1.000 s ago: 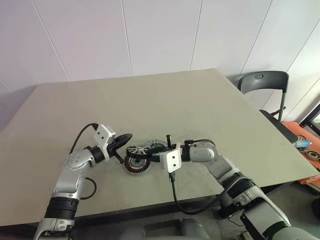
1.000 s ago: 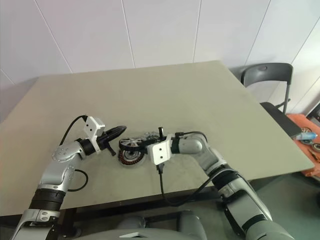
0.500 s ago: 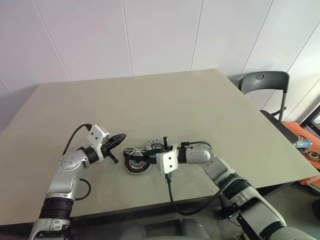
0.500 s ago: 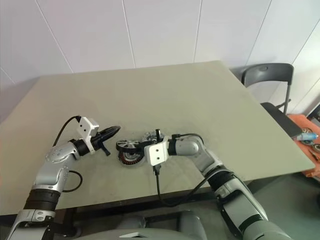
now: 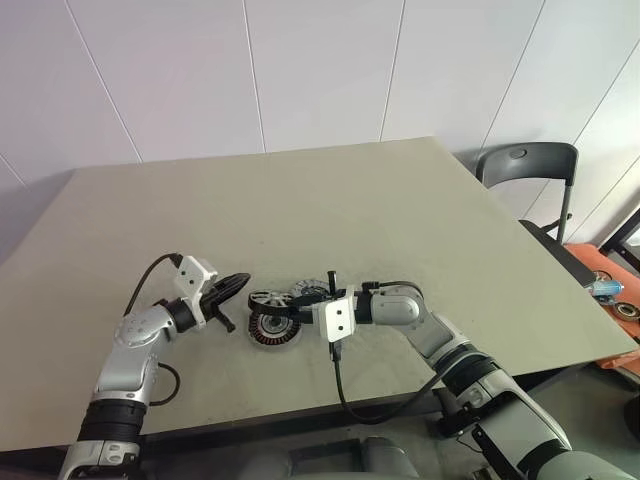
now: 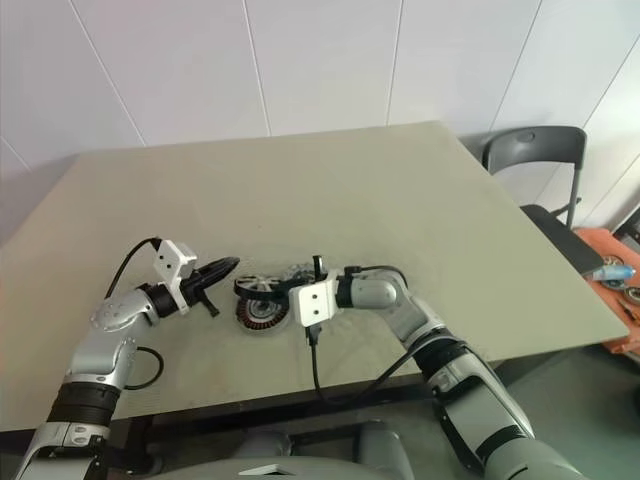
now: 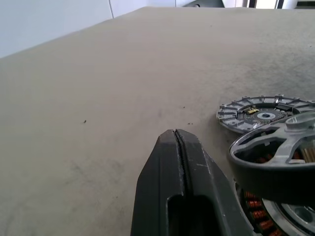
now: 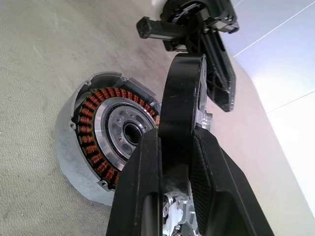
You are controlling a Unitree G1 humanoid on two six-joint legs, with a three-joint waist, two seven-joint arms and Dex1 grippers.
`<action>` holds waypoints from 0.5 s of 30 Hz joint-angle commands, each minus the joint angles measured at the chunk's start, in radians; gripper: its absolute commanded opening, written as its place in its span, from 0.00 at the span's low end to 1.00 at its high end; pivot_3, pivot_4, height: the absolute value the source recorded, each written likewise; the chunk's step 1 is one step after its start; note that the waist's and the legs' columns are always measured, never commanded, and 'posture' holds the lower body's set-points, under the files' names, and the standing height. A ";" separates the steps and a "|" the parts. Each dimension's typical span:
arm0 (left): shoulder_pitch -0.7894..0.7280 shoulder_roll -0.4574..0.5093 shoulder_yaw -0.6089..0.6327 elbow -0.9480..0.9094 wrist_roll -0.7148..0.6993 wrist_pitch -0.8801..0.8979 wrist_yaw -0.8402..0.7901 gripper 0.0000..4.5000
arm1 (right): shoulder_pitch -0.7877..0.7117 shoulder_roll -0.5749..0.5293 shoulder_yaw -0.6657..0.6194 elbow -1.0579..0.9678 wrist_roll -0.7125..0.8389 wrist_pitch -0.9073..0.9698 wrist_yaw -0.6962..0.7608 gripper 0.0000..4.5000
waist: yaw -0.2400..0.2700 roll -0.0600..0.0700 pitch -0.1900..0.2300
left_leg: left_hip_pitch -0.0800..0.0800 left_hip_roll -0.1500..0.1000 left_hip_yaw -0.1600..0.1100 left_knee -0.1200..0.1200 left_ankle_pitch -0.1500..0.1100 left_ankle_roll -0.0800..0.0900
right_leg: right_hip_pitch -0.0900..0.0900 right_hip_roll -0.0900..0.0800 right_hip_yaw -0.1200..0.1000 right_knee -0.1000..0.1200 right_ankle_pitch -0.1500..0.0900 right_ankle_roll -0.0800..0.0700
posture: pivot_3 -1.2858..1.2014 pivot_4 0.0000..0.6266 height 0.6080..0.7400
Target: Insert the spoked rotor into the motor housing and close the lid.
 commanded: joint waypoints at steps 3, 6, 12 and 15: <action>-0.020 0.004 0.020 0.037 -0.006 -0.058 -0.014 0.00 | -0.027 0.005 -0.010 -0.011 0.012 -0.012 0.000 0.09 | 0.000 0.000 0.000 | 0.000 0.000 0.000 0.000 0.000 0.000 | 0.000 0.000 0.000 0.000 0.000 0.000 | 0.52 0.00 1.00; -0.022 0.004 0.020 0.055 -0.006 -0.073 -0.017 0.00 | -0.025 0.002 -0.009 -0.004 0.021 -0.001 0.016 0.09 | 0.000 0.000 0.000 | 0.000 0.000 0.000 0.000 0.000 0.000 | 0.000 0.000 0.000 0.000 0.000 0.000 | 0.52 0.00 1.00; -0.023 0.004 0.017 0.047 -0.013 -0.070 -0.018 0.00 | -0.013 0.008 -0.022 -0.013 0.055 0.041 0.043 0.46 | 0.000 0.000 0.000 | 0.000 0.000 0.000 0.000 0.000 0.000 | 0.000 0.000 0.000 0.000 0.000 0.000 | 0.52 0.00 1.00; -0.020 0.002 0.013 0.024 -0.014 -0.058 -0.012 0.00 | -0.006 0.017 -0.029 -0.029 0.073 0.065 0.045 0.67 | 0.000 0.000 0.000 | 0.000 0.000 0.000 0.000 0.000 0.000 | 0.000 0.000 0.000 0.000 0.000 0.000 | 0.52 0.00 1.00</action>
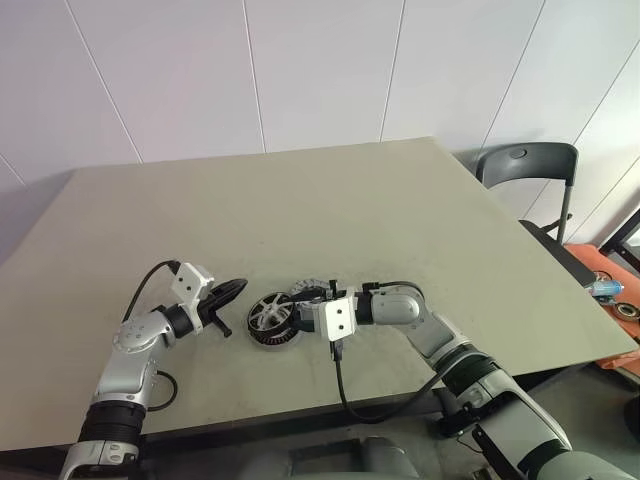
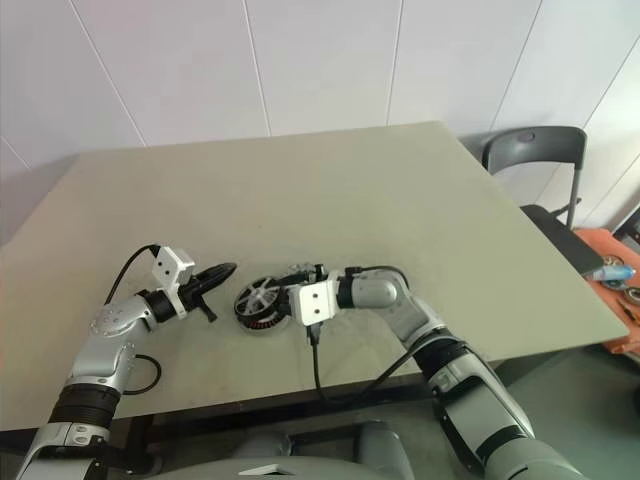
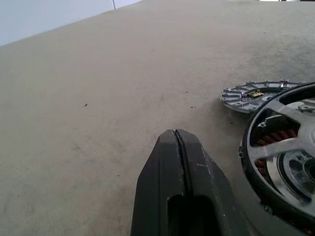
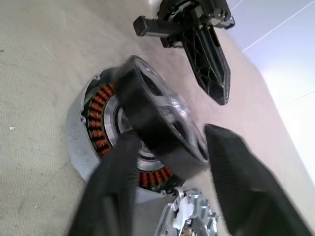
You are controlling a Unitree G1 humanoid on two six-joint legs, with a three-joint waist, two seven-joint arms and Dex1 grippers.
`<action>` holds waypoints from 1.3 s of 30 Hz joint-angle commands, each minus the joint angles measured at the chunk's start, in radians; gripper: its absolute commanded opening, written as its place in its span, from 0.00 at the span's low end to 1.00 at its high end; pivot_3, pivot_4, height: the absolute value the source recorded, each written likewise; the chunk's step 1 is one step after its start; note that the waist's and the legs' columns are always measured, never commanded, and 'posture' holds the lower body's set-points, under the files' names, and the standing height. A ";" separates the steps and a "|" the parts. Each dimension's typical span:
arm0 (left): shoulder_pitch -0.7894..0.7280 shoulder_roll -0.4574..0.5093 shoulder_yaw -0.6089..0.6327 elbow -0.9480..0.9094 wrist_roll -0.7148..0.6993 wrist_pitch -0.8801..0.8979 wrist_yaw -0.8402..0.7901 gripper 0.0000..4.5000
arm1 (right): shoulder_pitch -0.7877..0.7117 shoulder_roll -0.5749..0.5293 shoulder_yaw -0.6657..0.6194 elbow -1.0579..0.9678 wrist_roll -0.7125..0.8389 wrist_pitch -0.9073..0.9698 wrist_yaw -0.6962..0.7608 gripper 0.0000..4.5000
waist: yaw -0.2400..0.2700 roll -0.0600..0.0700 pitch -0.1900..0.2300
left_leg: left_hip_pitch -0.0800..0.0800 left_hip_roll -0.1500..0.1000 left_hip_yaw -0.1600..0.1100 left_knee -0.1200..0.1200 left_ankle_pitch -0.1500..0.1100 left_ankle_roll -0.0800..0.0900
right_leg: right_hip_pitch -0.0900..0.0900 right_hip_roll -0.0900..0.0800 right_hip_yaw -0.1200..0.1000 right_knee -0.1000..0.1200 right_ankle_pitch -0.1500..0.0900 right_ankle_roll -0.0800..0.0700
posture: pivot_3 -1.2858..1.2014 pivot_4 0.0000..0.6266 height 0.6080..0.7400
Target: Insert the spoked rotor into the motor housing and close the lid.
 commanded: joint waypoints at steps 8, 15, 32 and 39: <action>-0.012 0.012 0.023 -0.129 -0.040 0.064 0.003 0.00 | 0.004 0.028 -0.064 -0.120 0.189 0.190 0.085 0.67 | 0.000 0.000 0.000 | 0.000 0.000 0.000 0.000 0.000 0.000 | 0.000 0.000 0.000 0.000 0.000 0.000 | 0.52 0.00 1.00; 0.013 0.044 0.018 -0.193 -0.075 0.143 -0.049 0.00 | 0.005 -0.025 -0.100 -0.234 0.294 0.413 0.200 0.67 | 0.001 0.000 0.000 | -0.001 0.000 0.000 0.000 0.000 0.000 | 0.000 0.000 0.000 0.000 0.000 0.000 | 0.52 0.00 1.00; 0.076 0.115 -0.002 -0.327 -0.122 0.287 -0.127 0.00 | 0.017 -0.119 -0.112 -0.319 0.344 0.638 0.327 0.67 | 0.002 0.000 0.000 | -0.001 0.001 0.000 0.000 0.000 0.000 | -0.001 0.000 0.000 -0.001 0.000 0.000 | 0.52 0.00 1.00; 0.087 0.155 -0.025 -0.325 -0.126 0.332 -0.188 0.00 | 0.022 -0.154 -0.104 -0.337 0.353 0.697 0.372 0.67 | 0.002 0.001 0.001 | -0.001 0.001 0.001 0.000 0.000 0.000 | -0.001 0.000 0.000 -0.001 0.000 0.000 | 0.52 0.00 1.00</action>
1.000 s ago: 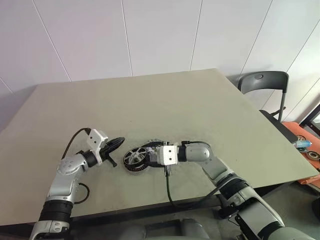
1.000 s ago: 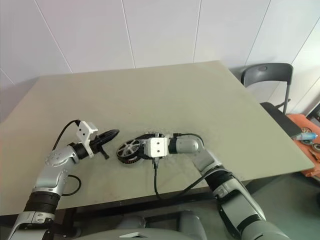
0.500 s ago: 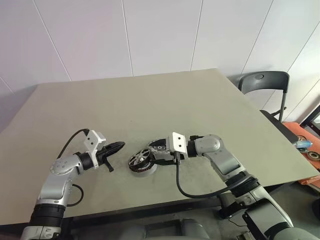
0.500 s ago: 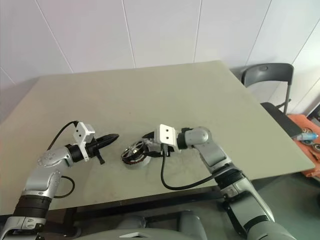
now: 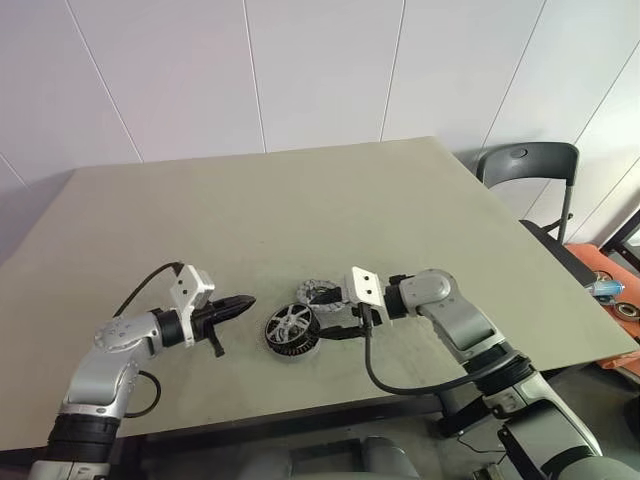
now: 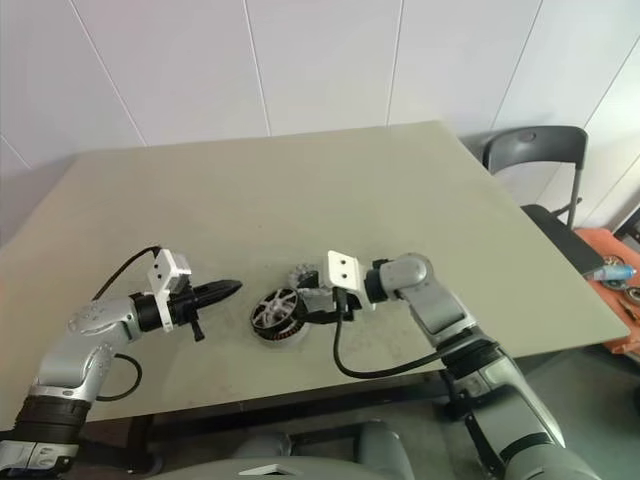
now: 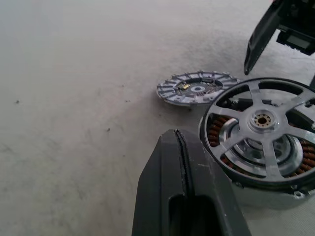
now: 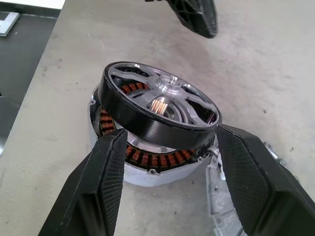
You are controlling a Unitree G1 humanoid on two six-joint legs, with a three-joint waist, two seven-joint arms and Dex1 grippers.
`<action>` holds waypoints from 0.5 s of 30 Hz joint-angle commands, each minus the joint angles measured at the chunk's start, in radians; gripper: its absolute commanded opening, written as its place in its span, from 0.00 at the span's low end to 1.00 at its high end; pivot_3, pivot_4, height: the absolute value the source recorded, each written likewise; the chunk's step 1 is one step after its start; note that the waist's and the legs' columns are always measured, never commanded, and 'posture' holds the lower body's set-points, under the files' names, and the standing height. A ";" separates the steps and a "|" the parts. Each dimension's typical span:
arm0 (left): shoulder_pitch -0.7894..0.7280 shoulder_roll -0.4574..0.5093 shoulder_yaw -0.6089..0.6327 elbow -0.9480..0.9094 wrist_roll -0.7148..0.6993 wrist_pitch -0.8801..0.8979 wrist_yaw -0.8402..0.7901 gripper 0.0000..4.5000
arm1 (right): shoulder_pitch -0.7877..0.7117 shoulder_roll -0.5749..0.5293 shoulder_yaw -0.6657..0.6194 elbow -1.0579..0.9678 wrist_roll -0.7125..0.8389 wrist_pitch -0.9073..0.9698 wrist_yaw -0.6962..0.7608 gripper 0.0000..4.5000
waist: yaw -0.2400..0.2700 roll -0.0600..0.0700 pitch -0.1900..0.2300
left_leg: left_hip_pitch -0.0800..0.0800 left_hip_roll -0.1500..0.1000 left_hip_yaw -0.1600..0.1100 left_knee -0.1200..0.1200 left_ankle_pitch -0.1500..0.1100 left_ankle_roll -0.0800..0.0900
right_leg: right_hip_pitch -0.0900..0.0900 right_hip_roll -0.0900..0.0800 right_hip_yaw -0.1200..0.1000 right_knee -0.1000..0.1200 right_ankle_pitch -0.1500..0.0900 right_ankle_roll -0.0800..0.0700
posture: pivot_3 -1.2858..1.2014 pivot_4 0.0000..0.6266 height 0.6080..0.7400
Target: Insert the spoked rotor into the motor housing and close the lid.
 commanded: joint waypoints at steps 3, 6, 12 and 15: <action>-0.011 0.014 0.004 -0.028 -0.020 0.011 -0.027 0.00 | -0.013 -0.038 -0.013 -0.074 0.038 0.091 0.057 0.67 | 0.001 0.000 0.000 | 0.000 0.000 0.000 0.000 0.000 0.000 | 0.000 0.000 0.000 0.000 0.000 0.000 | 0.52 0.00 1.00; -0.016 0.008 0.010 -0.035 -0.038 0.026 -0.035 0.00 | -0.015 -0.035 -0.020 -0.089 0.061 0.136 0.071 0.67 | 0.001 0.000 0.000 | 0.000 0.000 0.000 0.000 0.000 0.000 | 0.000 0.000 0.000 0.000 0.000 0.000 | 0.52 0.00 1.00; 0.000 0.035 0.011 -0.055 -0.078 0.070 -0.083 0.00 | -0.033 0.026 -0.071 -0.090 0.118 0.197 0.013 0.67 | -0.001 0.000 0.000 | 0.000 0.002 0.000 0.000 0.000 0.000 | 0.000 0.001 0.000 0.000 -0.001 0.001 | 0.52 0.00 1.00; 0.015 0.061 0.011 -0.044 -0.073 0.066 -0.110 0.00 | -0.044 0.065 -0.079 -0.099 0.136 0.253 -0.024 0.67 | -0.002 0.000 0.000 | 0.000 0.002 0.000 0.000 0.000 0.000 | 0.000 0.001 0.000 0.000 0.000 0.000 | 0.52 0.00 1.00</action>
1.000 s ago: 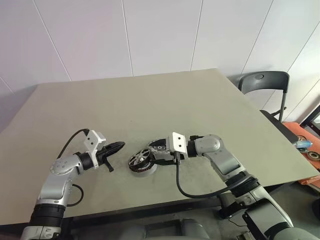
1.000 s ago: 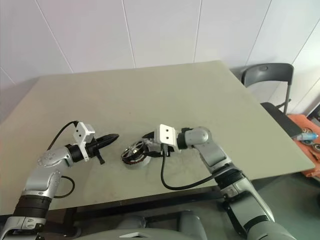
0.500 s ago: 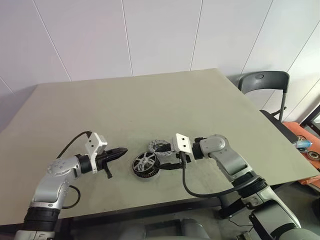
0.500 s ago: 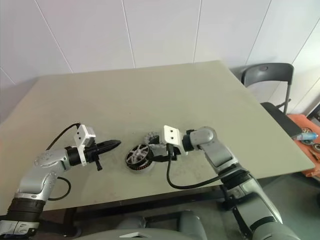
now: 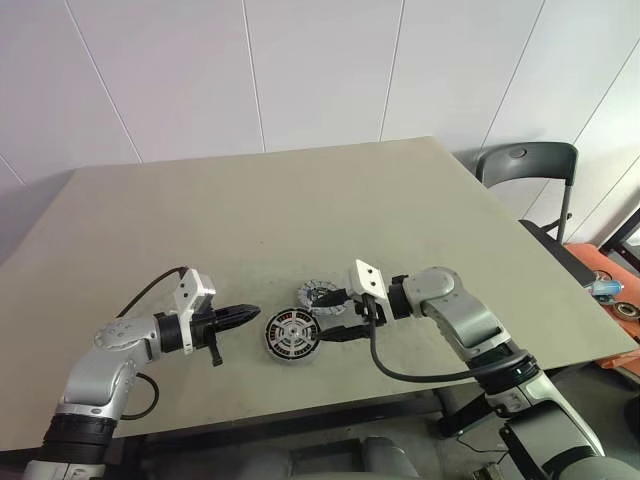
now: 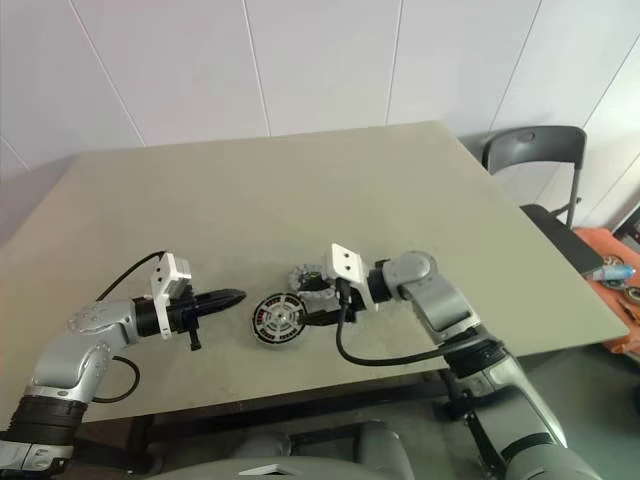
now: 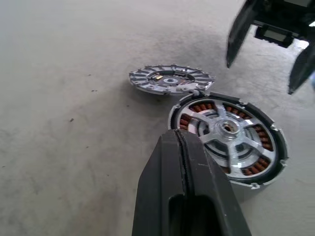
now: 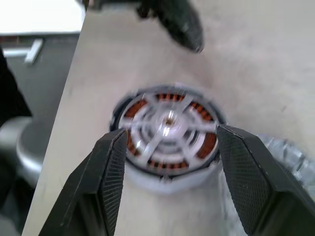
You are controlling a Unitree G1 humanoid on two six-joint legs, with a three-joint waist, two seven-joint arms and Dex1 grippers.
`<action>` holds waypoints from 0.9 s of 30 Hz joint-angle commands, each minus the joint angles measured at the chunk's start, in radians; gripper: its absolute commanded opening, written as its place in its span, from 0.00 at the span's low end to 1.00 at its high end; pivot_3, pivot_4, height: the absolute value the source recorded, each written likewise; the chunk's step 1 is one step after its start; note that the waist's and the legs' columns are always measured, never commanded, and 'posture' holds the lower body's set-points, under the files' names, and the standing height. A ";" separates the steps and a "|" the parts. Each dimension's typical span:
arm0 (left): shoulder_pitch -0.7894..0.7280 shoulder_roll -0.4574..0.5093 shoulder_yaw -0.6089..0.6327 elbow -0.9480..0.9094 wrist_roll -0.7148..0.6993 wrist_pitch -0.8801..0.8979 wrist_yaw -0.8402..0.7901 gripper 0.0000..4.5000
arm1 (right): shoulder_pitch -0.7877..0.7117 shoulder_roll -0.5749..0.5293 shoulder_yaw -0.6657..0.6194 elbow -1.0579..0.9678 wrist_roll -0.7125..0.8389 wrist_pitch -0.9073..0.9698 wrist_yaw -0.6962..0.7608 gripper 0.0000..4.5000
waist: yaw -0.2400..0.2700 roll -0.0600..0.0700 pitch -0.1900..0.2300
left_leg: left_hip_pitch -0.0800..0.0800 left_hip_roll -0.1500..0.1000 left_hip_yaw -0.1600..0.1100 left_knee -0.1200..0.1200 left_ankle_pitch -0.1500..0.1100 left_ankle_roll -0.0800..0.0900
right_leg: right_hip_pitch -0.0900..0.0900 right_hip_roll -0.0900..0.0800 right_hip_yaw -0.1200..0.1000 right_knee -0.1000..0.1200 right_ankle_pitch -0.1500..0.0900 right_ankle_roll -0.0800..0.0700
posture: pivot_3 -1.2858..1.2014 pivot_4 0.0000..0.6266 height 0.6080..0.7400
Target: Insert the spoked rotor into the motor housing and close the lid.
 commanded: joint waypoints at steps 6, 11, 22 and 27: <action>0.040 0.054 0.017 0.004 -0.008 -0.023 -0.073 0.00 | -0.021 0.090 0.015 -0.021 -0.017 0.046 -0.106 0.47 | 0.002 0.000 0.000 | 0.000 0.000 0.000 0.000 0.000 0.000 | 0.000 0.000 0.000 0.000 0.000 0.000 | 0.52 0.00 1.00; 0.049 0.044 0.016 0.025 0.004 -0.055 -0.074 0.00 | -0.032 0.136 0.064 0.019 -0.073 0.016 -0.154 0.11 | 0.001 0.000 0.000 | 0.000 0.000 0.000 0.000 0.000 0.000 | -0.001 0.000 0.000 0.000 0.000 0.000 | 0.52 0.00 1.00; 0.019 0.023 0.019 0.140 0.036 -0.156 -0.069 0.00 | -0.019 0.120 0.173 0.104 -0.206 -0.046 -0.158 0.01 | 0.000 0.001 -0.001 | 0.001 0.000 0.000 0.000 0.000 0.000 | 0.000 0.000 0.000 0.001 0.000 0.000 | 0.52 0.00 1.00; 0.017 0.018 0.015 0.161 0.037 -0.180 -0.072 0.00 | -0.009 0.174 0.038 0.064 -0.045 0.049 -0.151 0.01 | 0.001 0.002 -0.001 | 0.002 0.000 0.000 0.000 0.000 0.000 | 0.001 0.000 0.000 0.001 0.000 0.000 | 0.52 0.00 1.00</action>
